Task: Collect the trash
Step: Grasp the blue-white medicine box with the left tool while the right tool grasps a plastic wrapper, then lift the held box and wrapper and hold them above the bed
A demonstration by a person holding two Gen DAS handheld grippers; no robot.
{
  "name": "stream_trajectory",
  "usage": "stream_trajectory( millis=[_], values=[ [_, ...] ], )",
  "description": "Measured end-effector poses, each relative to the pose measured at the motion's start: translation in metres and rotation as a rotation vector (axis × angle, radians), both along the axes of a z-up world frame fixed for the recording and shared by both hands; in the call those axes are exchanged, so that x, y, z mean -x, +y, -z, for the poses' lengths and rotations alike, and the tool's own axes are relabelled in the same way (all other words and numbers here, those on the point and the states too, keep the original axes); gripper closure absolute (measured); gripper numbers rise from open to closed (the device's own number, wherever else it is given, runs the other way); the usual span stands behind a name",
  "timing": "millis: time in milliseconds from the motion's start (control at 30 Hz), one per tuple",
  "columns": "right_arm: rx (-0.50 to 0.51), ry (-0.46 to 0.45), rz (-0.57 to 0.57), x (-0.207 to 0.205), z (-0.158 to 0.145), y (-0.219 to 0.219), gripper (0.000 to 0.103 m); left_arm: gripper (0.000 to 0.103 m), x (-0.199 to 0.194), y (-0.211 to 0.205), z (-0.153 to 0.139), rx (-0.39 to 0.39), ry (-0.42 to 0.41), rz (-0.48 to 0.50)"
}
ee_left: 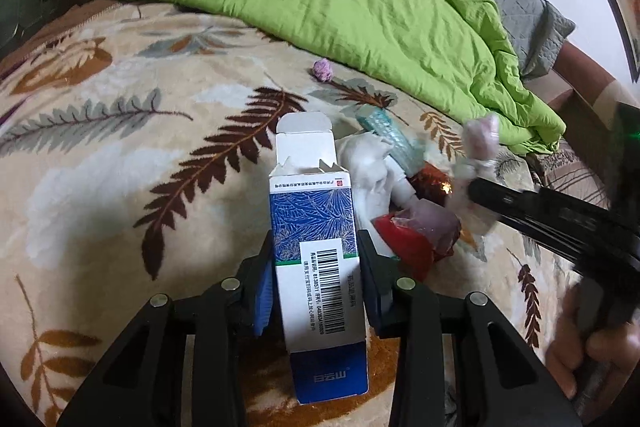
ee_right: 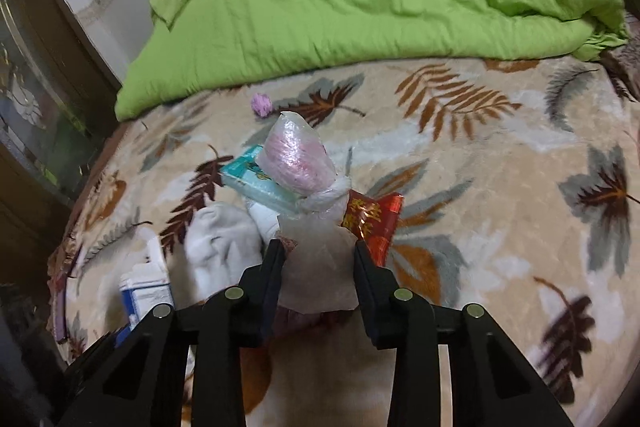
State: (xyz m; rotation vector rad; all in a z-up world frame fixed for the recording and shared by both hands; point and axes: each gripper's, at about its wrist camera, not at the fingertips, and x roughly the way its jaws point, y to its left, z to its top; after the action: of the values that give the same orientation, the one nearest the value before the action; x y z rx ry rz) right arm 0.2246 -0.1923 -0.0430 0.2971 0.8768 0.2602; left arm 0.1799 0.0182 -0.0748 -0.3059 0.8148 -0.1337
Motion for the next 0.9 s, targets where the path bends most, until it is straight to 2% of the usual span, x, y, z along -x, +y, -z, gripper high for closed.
stream_trajectory(
  millis=[133,433,600,767,900],
  values=[
    [-0.007,-0.037,0.026,0.043,-0.01,-0.007,0.066,0.067,0.011,-0.004,-0.009,-0.028,-0.039,0.013],
    [-0.005,-0.081,0.026,0.12,-0.006,-0.006,0.066,0.068,0.061,-0.018,-0.036,-0.086,-0.108,0.093],
    [0.003,-0.095,0.014,0.138,-0.001,0.0,0.066,0.067,0.084,-0.019,-0.05,-0.15,-0.161,0.089],
    [0.0,-0.114,0.007,0.145,0.001,0.001,0.066,0.067,0.097,-0.022,-0.053,-0.196,-0.176,0.075],
    [-0.027,-0.091,0.016,0.144,0.006,-0.004,0.066,0.067,0.101,-0.025,-0.054,-0.231,-0.186,0.07]
  ],
)
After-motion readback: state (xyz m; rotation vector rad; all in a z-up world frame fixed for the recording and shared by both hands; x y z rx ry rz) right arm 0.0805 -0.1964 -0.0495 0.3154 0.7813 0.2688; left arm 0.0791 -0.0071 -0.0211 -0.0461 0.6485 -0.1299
